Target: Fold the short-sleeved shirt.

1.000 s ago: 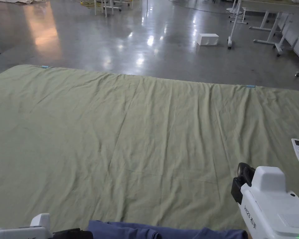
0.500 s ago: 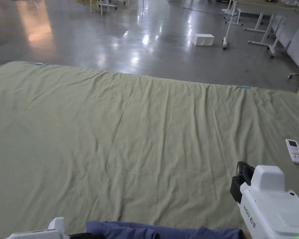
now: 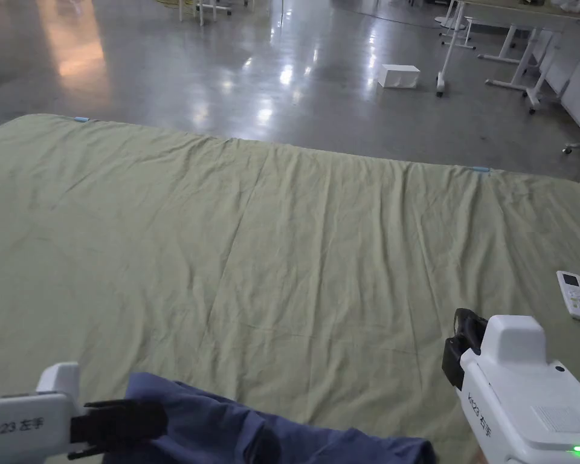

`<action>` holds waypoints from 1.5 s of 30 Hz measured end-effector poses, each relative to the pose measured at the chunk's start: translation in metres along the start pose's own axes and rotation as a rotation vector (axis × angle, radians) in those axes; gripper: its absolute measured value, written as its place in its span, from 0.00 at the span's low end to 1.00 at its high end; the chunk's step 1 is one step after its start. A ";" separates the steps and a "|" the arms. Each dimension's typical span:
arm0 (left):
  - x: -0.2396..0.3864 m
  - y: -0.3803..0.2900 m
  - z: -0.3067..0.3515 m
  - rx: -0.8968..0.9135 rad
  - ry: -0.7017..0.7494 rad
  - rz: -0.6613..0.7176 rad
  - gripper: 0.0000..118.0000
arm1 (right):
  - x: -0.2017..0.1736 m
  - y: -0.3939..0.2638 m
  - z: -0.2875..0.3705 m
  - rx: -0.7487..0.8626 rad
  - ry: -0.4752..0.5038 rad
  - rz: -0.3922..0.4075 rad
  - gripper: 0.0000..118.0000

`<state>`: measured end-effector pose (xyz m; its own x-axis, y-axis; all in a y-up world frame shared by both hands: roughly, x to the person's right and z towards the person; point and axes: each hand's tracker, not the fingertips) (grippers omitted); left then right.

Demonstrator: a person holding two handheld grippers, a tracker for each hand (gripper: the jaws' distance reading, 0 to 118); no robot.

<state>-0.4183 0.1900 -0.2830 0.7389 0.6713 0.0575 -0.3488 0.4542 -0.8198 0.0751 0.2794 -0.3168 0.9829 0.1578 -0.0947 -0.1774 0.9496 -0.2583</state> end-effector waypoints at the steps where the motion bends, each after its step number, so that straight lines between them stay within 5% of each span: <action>1: 0.004 0.006 0.011 0.010 0.057 -0.030 0.11 | 0.000 0.000 0.000 0.001 0.002 0.000 0.00; 13: 0.094 0.009 0.023 -0.022 0.452 -0.325 0.11 | -0.006 -0.005 -0.001 0.000 0.018 -0.018 0.00; 34: 0.197 -0.046 -0.096 -0.184 0.302 -0.467 0.11 | 0.007 -0.020 0.003 -0.036 0.001 -0.041 0.00; 45: 0.206 -0.078 -0.176 -0.263 0.312 -0.317 0.14 | 0.011 -0.026 0.003 -0.055 -0.006 -0.049 0.00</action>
<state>-0.1373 0.1901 -0.3077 0.9356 0.2999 0.1863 0.0470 0.4173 -0.9076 0.0906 0.2575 -0.3081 0.9908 0.1128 -0.0753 -0.1310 0.9401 -0.3146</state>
